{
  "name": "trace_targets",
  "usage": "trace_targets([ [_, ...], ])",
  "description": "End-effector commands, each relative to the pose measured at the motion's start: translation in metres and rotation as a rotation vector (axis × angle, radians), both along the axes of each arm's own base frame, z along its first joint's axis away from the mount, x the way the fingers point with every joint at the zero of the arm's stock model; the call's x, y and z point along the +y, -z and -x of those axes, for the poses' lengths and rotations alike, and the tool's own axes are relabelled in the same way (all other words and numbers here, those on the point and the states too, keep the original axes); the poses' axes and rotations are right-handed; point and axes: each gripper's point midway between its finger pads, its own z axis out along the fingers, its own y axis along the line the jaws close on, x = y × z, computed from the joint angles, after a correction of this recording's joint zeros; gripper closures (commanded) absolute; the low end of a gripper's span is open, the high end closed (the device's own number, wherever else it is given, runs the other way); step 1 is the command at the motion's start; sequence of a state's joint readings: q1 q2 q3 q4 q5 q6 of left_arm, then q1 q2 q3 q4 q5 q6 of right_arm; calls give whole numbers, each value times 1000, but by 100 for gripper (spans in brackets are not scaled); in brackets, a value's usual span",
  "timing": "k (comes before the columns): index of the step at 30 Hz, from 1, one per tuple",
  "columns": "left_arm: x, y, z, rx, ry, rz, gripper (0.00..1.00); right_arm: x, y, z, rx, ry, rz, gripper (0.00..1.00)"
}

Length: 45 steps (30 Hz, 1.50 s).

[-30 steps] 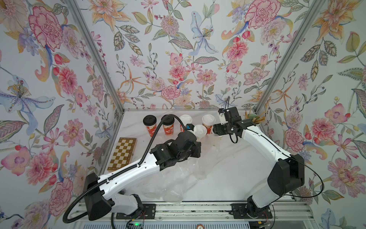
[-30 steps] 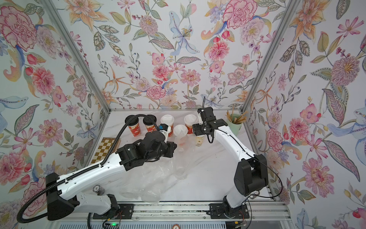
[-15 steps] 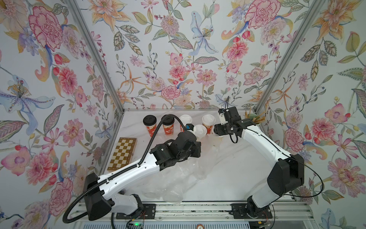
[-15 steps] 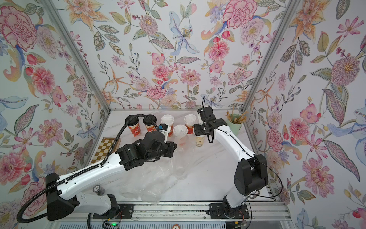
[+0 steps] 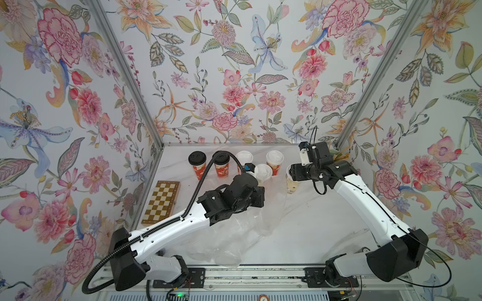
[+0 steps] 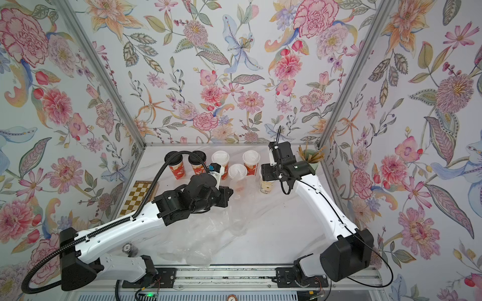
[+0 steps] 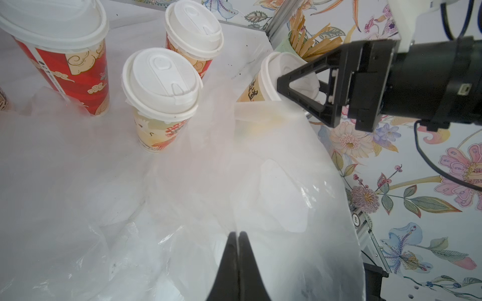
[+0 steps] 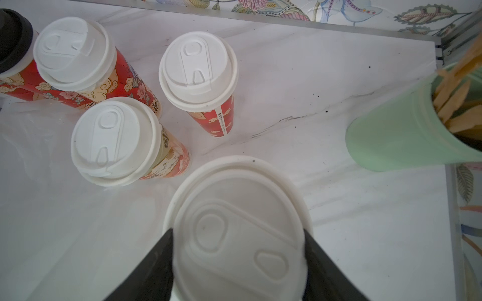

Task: Pack milk tea into plastic carrier bags
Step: Pick up the milk tea cup at the center of the board, then place the milk tea cup in the plastic carrier bag.

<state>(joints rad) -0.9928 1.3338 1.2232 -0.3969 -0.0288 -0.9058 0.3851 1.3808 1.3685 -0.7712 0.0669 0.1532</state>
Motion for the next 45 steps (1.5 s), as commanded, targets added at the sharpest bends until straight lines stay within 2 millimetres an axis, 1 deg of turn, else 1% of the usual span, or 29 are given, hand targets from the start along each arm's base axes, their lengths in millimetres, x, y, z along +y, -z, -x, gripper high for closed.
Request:
trace_targets([
  [1, 5, -5, 0, 2, -6, 29, 98, -5, 12, 22, 50, 25, -14, 43],
  [4, 4, -6, 0, 4, -2, 33, 98, -9, 10, 33, 44, 29, -25, 43],
  [6, 2, -8, 0, 2, 3, 39, 98, -11, 3, 42, 42, 30, -30, 43],
  [12, -1, -10, -1, -4, 7, 48, 98, -20, -29, 69, 15, 34, -41, 44],
  [14, -3, -10, -2, -3, 8, 53, 98, -25, -42, 78, 7, 41, -46, 45],
  [18, -6, -10, -2, -2, 15, 65, 98, -30, -68, 92, -2, 47, -65, 46],
  [20, -7, -10, -3, -2, 15, 65, 98, -29, -81, 96, -6, 41, -80, 46],
  [25, -7, -7, -5, -1, 6, 57, 98, -27, -110, 101, -32, 36, -99, 48],
  [29, -8, -8, -5, -1, 5, 60, 98, -22, -136, 103, -70, 18, -118, 49],
  [36, -8, -9, -7, -2, -4, 62, 98, -12, -174, 104, -126, -12, -127, 50],
  [42, -6, -2, -10, 6, -20, 39, 98, 3, -207, 107, -198, -56, -162, 51],
  [45, -7, -2, -11, 7, -23, 41, 98, 14, -217, 109, -214, -88, -175, 51],
])
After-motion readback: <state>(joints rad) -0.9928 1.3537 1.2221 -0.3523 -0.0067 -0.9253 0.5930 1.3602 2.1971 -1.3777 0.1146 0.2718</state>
